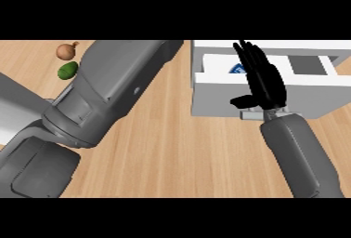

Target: Pick up the can, place it into the drawer and close the drawer

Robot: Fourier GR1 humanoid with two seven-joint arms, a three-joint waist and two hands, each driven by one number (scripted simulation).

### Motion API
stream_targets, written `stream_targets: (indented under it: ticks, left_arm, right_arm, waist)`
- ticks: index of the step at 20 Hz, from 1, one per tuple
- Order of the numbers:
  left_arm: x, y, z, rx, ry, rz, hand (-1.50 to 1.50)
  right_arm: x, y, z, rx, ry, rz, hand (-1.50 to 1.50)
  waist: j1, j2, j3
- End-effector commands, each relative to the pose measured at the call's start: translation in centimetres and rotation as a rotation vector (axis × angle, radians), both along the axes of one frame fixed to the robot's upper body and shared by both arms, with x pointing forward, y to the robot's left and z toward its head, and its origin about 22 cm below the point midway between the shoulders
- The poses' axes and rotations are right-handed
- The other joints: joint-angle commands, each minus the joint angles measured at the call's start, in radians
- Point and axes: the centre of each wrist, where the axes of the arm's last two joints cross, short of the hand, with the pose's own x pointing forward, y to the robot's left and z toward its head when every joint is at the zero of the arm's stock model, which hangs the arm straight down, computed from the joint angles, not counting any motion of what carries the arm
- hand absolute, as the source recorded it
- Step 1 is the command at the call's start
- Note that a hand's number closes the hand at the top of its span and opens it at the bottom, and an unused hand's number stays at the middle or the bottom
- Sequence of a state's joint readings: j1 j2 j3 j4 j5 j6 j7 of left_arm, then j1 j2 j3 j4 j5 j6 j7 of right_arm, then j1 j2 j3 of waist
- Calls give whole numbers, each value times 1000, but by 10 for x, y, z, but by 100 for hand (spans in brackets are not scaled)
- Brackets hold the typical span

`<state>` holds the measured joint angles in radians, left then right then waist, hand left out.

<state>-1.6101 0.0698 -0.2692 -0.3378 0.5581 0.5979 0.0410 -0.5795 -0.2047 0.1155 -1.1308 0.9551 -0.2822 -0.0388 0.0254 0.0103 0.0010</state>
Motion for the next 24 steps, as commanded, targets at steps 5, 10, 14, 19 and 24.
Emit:
stream_targets:
  ticks: [5,10,14,19,24]
  left_arm:
    - [4,24,-6,2,11,16,-150]
    - [8,49,-15,8,22,13,-150]
    - [4,51,-9,12,16,2,-150]
    - [3,67,-13,28,28,-8,-150]
    - [3,94,-5,23,27,0,-150]
  right_arm:
    - [40,19,-5,-36,-109,-103,-150]
    - [61,8,3,-38,-172,-152,-150]
    - [75,15,16,-60,-188,-158,-150]
    - [92,26,50,-47,-219,-187,-150]
    - [100,22,72,-47,-235,-177,-150]
  waist:
    - [26,-6,-1]
    - [55,0,0]
    - [67,4,0]
    - [72,5,0]
    - [92,11,0]
